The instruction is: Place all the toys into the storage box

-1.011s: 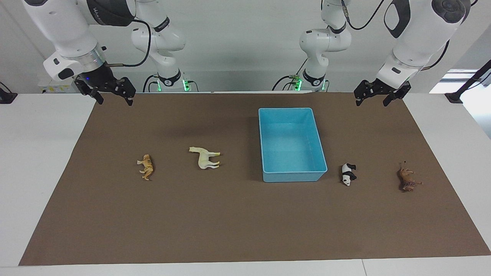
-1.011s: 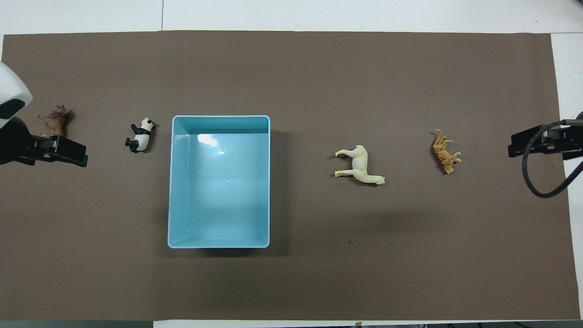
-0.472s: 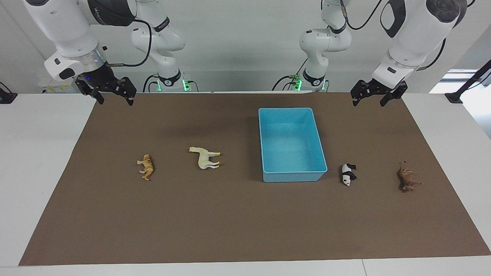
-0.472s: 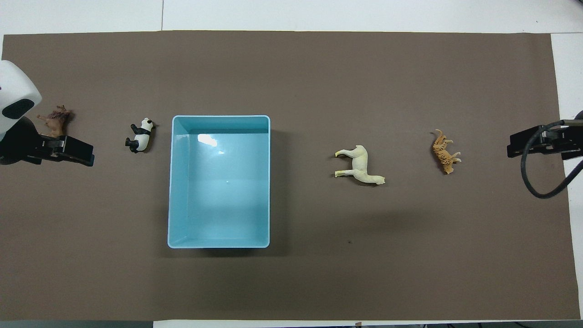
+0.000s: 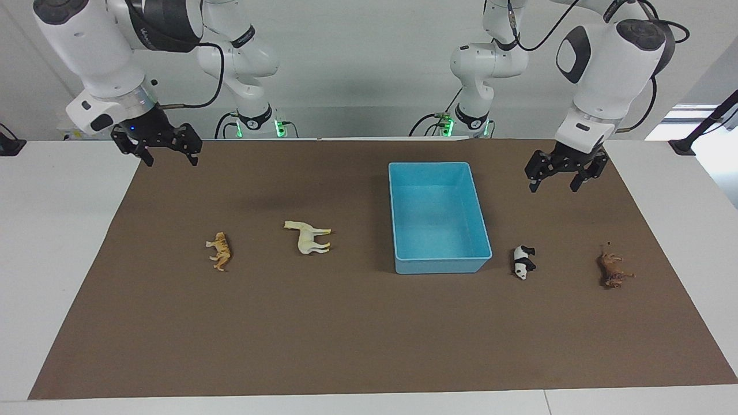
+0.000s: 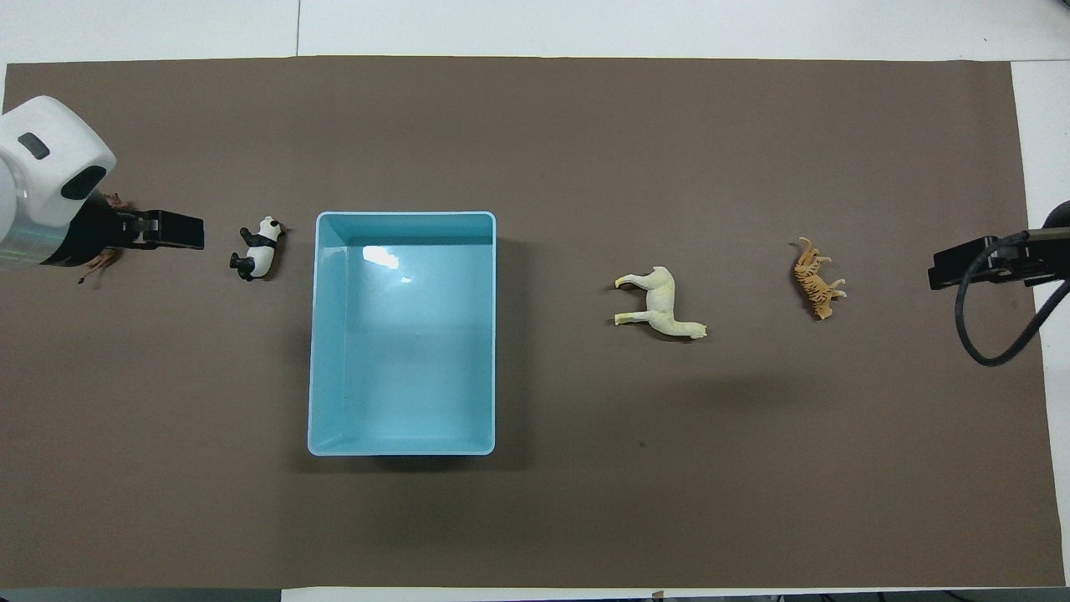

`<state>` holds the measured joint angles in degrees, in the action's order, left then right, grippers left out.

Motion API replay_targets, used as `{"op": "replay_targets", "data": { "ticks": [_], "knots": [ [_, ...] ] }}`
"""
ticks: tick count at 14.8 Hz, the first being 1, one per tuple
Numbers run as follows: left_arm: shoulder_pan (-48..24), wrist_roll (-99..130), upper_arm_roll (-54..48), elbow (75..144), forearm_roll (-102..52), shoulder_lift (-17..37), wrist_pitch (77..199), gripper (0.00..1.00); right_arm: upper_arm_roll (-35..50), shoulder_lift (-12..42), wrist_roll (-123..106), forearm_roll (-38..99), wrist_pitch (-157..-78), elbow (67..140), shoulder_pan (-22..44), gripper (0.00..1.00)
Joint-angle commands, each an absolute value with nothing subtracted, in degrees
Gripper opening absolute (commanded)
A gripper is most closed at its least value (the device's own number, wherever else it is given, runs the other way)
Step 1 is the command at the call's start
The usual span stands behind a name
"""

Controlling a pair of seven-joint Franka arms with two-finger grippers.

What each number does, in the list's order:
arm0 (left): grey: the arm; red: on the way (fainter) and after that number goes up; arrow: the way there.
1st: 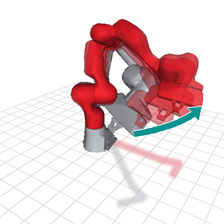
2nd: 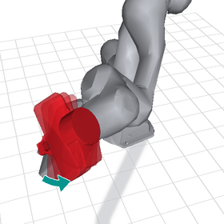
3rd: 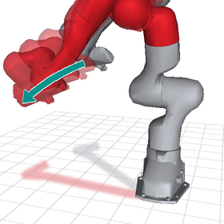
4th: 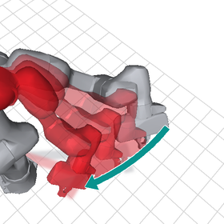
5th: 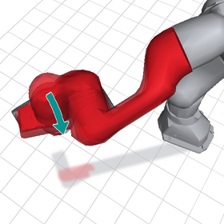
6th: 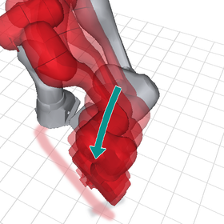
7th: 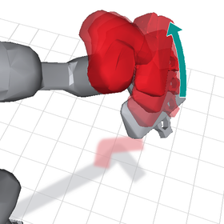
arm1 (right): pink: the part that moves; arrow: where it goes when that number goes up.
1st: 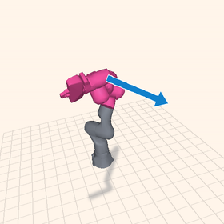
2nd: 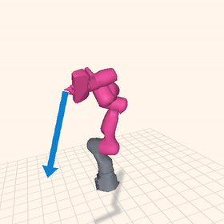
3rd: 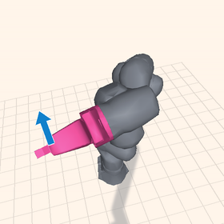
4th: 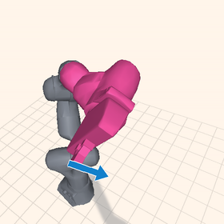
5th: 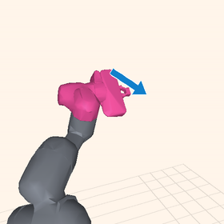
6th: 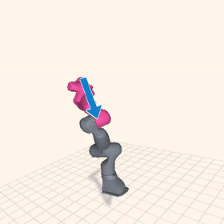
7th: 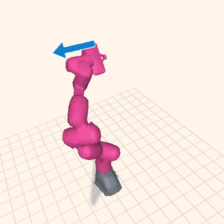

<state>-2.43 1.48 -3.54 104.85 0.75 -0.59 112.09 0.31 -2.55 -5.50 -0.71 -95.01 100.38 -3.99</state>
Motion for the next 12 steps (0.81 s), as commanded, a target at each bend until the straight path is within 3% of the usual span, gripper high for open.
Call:
{"op": "replay_targets", "data": {
  "ticks": [1, 5, 8, 12],
  "knots": [
    [-1.85, 1.32, -3.43, 105.99, 0.35, 5.42, 122.22, 1.00, 0.79, -2.38, -14.55, -1.05, -103.86, 108.53, -6.67, 1.00],
    [-0.53, 1.23, -3.16, 106.95, 0.62, 11.94, 130.50, 1.00, 0.88, 1.75, -21.00, -1.05, -112.30, 112.58, -6.94, 1.00],
    [-0.79, 1.41, -3.16, 114.15, 0.62, 12.04, 137.27, 1.00, 0.97, 3.42, -24.93, -1.05, -120.55, 117.06, -5.54, 1.00],
    [-1.58, 1.41, -3.16, 117.33, 0.96, 13.27, 138.87, 1.00, 0.88, 7.11, -32.69, -1.40, -128.84, 118.48, -3.09, 1.00]
  ]
}}
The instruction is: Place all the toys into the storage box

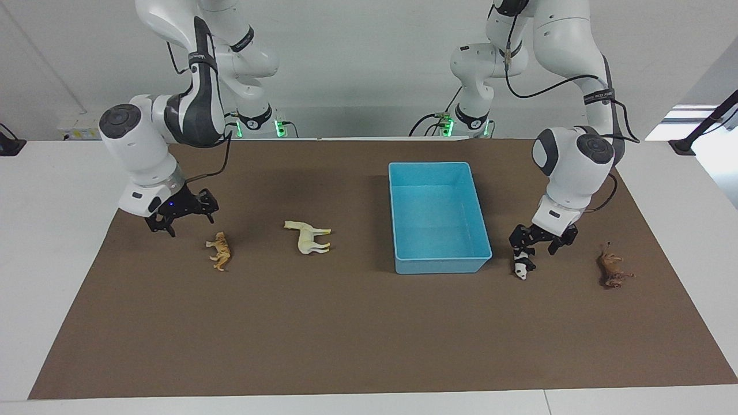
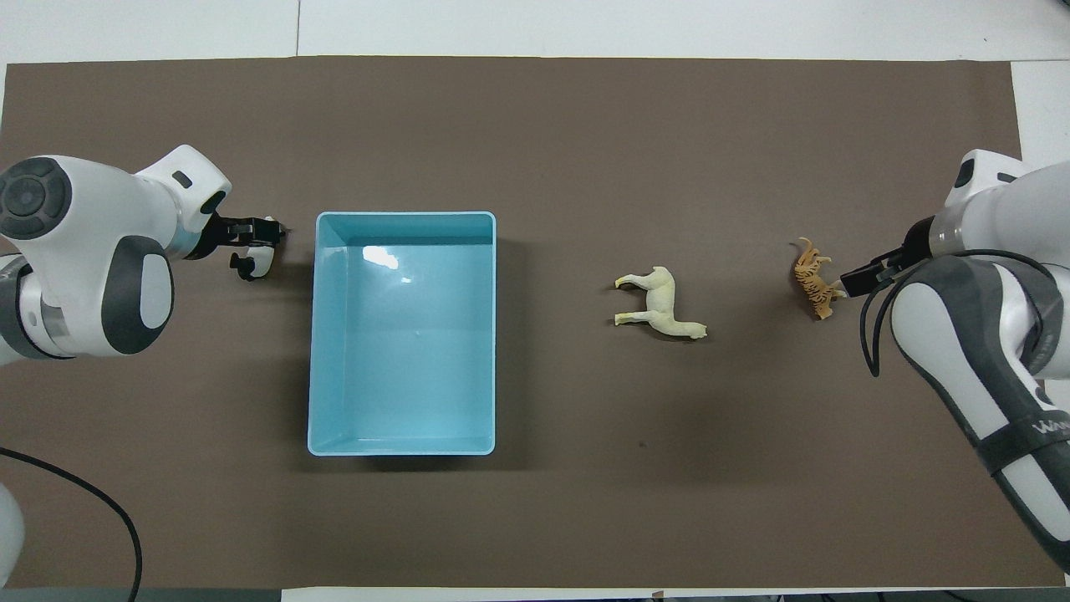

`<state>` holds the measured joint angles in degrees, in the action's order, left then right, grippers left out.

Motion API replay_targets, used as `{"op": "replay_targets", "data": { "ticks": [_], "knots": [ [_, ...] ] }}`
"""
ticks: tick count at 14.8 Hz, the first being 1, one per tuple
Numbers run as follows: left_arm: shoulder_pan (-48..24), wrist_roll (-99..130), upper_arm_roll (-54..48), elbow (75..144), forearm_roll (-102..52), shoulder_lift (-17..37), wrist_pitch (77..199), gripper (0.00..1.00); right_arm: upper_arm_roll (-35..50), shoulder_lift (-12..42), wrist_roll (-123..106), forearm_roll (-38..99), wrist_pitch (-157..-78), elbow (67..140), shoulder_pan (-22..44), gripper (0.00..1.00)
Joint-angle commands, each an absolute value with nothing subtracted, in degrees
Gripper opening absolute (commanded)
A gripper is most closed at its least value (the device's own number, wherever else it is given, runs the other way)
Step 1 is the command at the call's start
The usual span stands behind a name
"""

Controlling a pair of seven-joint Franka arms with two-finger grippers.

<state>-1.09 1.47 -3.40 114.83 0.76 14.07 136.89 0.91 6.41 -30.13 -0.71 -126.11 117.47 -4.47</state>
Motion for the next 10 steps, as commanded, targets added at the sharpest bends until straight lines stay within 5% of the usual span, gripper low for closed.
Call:
{"op": "replay_targets", "data": {
  "ticks": [1, 10],
  "knots": [
    [-1.58, 1.32, -3.16, 118.20, 3.32, 13.53, 139.04, 1.00, 0.88, 7.47, -32.70, -2.02, -129.54, 118.56, -2.47, 1.00],
    [-0.97, 1.49, -3.25, 118.91, 6.33, 17.23, 144.75, 1.00, 0.79, 10.10, -29.01, -2.29, -133.68, 121.46, -1.58, 1.00]
  ]
}}
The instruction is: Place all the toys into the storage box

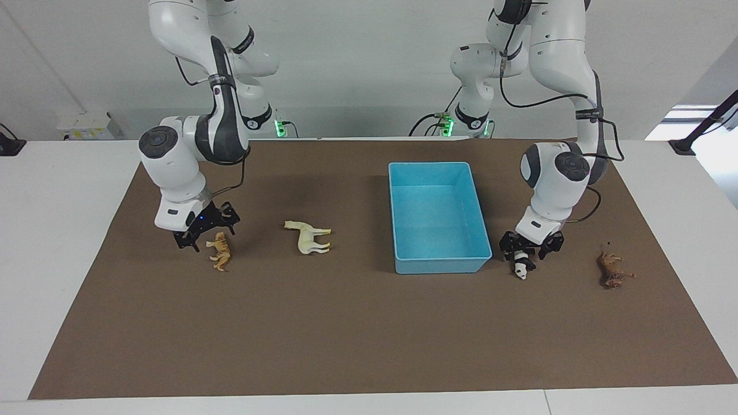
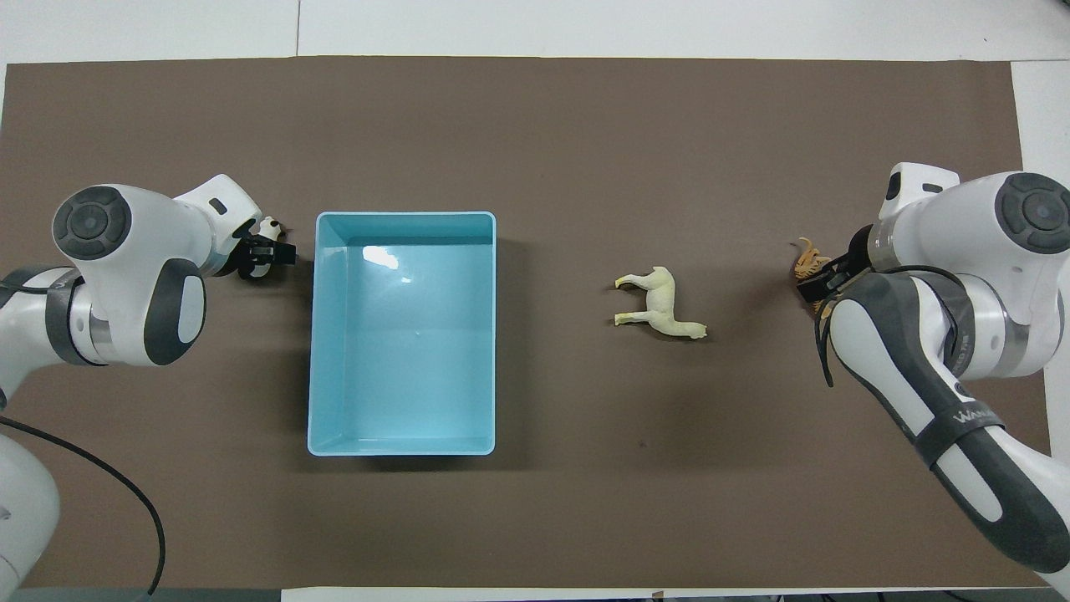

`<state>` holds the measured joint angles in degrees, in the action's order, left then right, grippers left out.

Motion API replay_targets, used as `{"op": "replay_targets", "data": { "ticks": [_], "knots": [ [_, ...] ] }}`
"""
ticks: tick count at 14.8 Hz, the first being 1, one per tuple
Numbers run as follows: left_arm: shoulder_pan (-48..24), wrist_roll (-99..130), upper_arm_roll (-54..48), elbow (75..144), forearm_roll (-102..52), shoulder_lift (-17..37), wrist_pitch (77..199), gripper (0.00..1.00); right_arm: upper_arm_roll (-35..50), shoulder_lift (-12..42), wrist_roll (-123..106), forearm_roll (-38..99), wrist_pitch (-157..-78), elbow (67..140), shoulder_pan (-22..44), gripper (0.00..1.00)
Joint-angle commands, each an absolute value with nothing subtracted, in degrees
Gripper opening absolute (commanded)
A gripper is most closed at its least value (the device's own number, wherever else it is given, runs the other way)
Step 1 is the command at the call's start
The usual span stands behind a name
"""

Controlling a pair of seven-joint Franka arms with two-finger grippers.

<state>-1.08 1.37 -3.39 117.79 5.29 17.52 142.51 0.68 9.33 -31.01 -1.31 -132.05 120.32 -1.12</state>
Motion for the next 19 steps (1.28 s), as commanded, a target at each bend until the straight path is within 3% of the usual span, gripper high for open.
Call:
{"op": "replay_targets", "data": {
  "ticks": [1, 4, 6, 7, 10, 16, 18, 19],
  "knots": [
    [-0.97, 1.49, -3.25, 119.09, 6.33, 17.23, 144.76, 0.92, 0.79, 10.72, -27.70, -2.29, -133.77, 121.46, -1.58, 1.00],
    [-0.88, 1.23, -3.25, 119.53, 6.33, 17.23, 144.67, 0.38, 0.79, 12.65, -25.14, -3.51, -135.17, 121.46, -1.49, 1.00],
    [-0.88, 1.23, -3.25, 119.53, 6.33, 17.14, 144.49, 0.14, 0.79, 13.97, -24.96, -3.87, -136.40, 121.47, -1.76, 1.00],
    [-0.88, 1.32, -3.25, 119.27, 6.33, 17.23, 144.41, 0.07, 0.79, 14.32, -24.79, -3.87, -136.58, 121.46, -1.67, 1.00],
    [-0.88, 1.41, -3.34, 115.68, 6.33, 17.23, 141.70, 0.02, 0.70, 15.03, -21.81, -3.87, -137.02, 121.46, -1.76, 1.00],
    [-4.99, 6.91, -3.60, 94.95, -0.07, 16.35, 116.57, 0.01, 0.70, 15.12, -19.51, -4.13, -136.23, 121.55, -2.98, 0.94],
    [-10.07, 16.12, -3.69, 93.87, -0.26, 15.56, 113.48, 0.01, 0.70, 15.03, -19.51, -4.13, -135.71, 121.55, -3.77, 0.82],
    [-13.76, 21.48, -3.69, 94.56, -0.18, 14.95, 113.47, 0.01, 0.79, 14.94, -19.51, -4.13, -135.36, 121.73, -3.95, 0.68]
  ]
}}
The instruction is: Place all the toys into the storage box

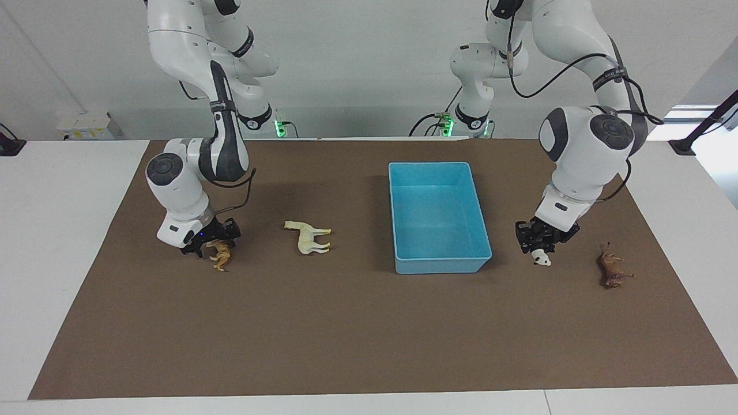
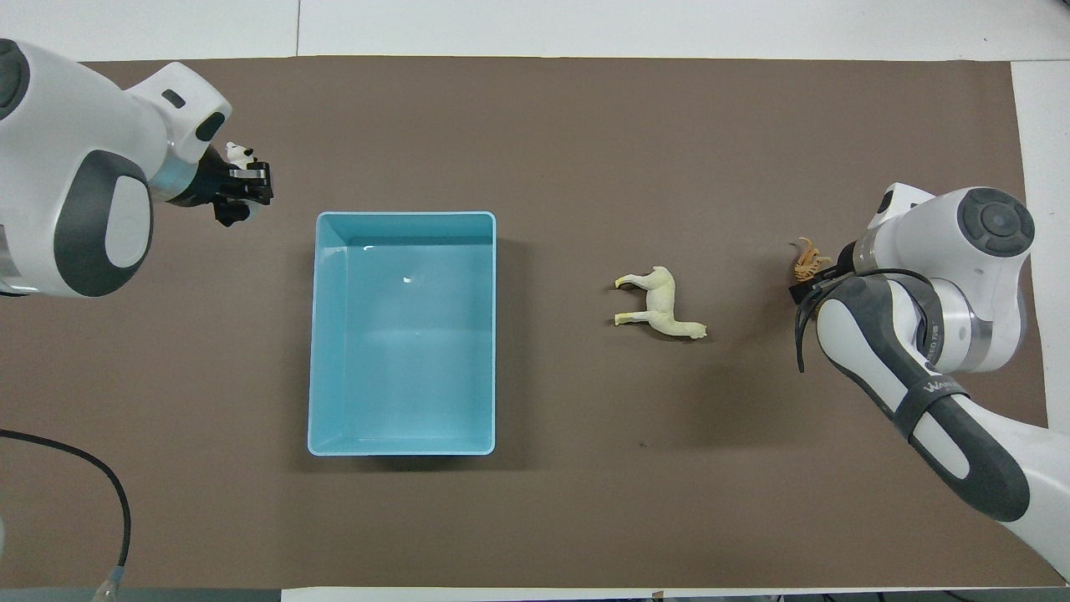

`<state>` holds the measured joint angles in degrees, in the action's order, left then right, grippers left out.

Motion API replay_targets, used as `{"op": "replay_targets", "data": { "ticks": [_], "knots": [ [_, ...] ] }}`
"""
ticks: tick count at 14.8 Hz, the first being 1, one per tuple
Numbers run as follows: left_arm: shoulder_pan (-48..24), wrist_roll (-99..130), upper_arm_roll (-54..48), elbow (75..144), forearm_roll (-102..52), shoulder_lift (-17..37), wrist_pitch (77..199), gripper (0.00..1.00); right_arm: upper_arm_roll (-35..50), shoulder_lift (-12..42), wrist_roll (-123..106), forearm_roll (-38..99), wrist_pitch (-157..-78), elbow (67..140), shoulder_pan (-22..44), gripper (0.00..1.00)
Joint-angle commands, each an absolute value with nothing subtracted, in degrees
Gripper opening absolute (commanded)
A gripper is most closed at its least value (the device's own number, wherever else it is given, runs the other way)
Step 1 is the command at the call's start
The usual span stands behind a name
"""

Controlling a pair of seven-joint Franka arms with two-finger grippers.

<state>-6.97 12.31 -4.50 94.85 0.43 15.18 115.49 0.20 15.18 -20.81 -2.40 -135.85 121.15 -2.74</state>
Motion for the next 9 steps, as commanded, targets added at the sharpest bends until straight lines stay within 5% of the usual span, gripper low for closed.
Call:
{"op": "replay_targets", "data": {
  "ticks": [1, 2, 4, 5, 6, 9],
  "knots": [
    [-16.93, 26.23, -3.69, 96.05, -0.09, 14.68, 113.81, 0.03, 0.79, 14.94, -19.34, -4.13, -135.44, 121.82, -4.04, 0.37],
    [-19.31, 28.98, -3.69, 98.59, -0.09, 13.11, 114.17, 0.08, 0.79, 14.94, -17.86, -4.13, -135.35, 121.90, -3.96, 0.03],
    [-22.58, 30.32, -3.69, 103.86, 0.00, 10.82, 115.48, 0.21, 0.79, 14.68, -14.51, -4.13, -135.53, 122.69, -3.61, 0.00],
    [-23.02, 30.15, -3.69, 105.45, 0.00, 10.20, 115.75, 0.48, 0.79, 14.68, -13.72, -4.13, -135.53, 122.78, -3.08, 0.00],
    [-23.11, 30.06, -3.69, 105.90, 0.17, 9.93, 115.40, 0.94, 0.79, 14.68, -12.84, -4.13, -135.44, 122.70, -3.08, 0.00],
    [-23.29, 30.06, -3.60, 104.77, 0.18, 8.97, 115.14, 1.00, 0.79, 14.76, -12.66, -4.13, -135.26, 121.91, -2.73, 0.00]
  ]
}}
